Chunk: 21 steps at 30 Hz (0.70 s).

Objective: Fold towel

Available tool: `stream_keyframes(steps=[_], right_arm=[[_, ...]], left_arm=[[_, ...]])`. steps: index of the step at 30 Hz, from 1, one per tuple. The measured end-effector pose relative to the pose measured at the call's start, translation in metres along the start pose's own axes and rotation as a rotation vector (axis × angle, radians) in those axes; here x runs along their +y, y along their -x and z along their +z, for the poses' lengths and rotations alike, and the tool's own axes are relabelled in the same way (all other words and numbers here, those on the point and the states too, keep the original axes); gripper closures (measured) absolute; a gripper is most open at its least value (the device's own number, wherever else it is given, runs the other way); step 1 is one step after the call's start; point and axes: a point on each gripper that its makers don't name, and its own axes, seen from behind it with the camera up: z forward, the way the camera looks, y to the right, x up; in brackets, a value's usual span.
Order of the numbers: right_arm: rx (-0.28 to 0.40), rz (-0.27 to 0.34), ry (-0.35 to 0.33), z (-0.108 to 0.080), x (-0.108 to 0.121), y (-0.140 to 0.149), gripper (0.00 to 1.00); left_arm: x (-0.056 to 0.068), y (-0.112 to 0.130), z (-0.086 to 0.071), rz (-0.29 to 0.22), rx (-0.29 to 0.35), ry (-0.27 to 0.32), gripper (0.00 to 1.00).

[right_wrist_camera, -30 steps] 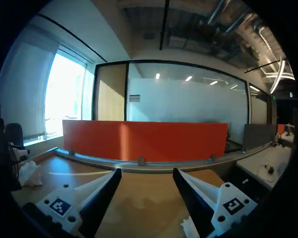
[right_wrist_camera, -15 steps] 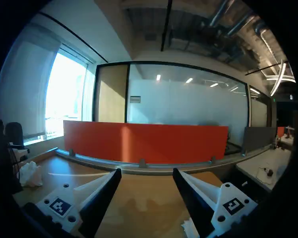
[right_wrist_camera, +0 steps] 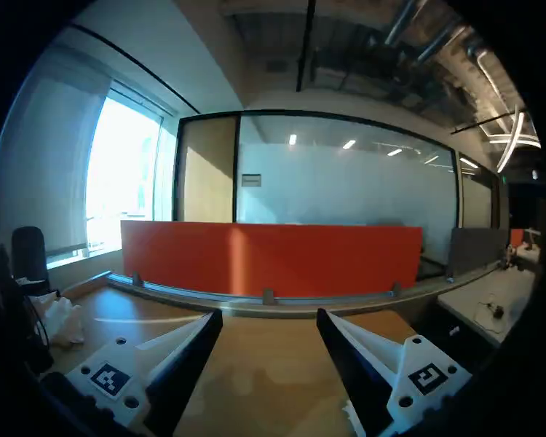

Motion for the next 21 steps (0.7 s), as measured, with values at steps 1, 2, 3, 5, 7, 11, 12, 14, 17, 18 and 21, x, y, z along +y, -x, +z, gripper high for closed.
stream_keyframes(steps=[1, 2, 3, 5, 7, 11, 12, 14, 17, 18, 21], right_arm=[[0.001, 0.005, 0.0, 0.0, -0.001, 0.0, 0.0], [0.001, 0.009, -0.001, 0.001, -0.002, 0.0, 0.0], [0.006, 0.012, 0.001, 0.001, -0.002, 0.0, 0.0], [0.016, 0.019, 0.007, 0.003, -0.001, 0.0, 0.0], [0.024, 0.027, 0.012, 0.003, -0.001, 0.002, 0.0], [0.024, 0.036, 0.012, 0.005, -0.002, 0.013, 0.0], [0.021, 0.036, 0.012, 0.006, -0.002, 0.016, 0.0], [0.015, 0.035, 0.013, 0.008, -0.002, 0.025, 0.0], [0.012, 0.036, 0.012, 0.009, -0.005, 0.034, 0.0], [0.014, 0.036, 0.011, 0.01, -0.005, 0.037, 0.0], [0.023, 0.038, 0.011, 0.011, -0.007, 0.043, 0.0]], left_arm=[[-0.001, 0.005, 0.0, 0.0, 0.003, -0.002, 0.07], [-0.002, 0.01, 0.0, 0.0, 0.005, -0.005, 0.07], [-0.002, 0.014, -0.001, 0.0, 0.007, -0.004, 0.07], [-0.002, 0.023, -0.001, -0.002, 0.013, -0.003, 0.07], [-0.003, 0.032, -0.001, 0.005, 0.017, -0.004, 0.07], [-0.006, 0.051, -0.002, 0.021, 0.021, -0.017, 0.07], [-0.006, 0.055, -0.002, 0.021, 0.023, -0.017, 0.07], [-0.006, 0.064, -0.003, 0.022, 0.028, -0.017, 0.07], [-0.006, 0.077, -0.003, 0.016, 0.032, -0.014, 0.07], [-0.005, 0.081, -0.002, 0.015, 0.034, -0.013, 0.07], [-0.004, 0.092, -0.001, 0.015, 0.039, -0.01, 0.07]])
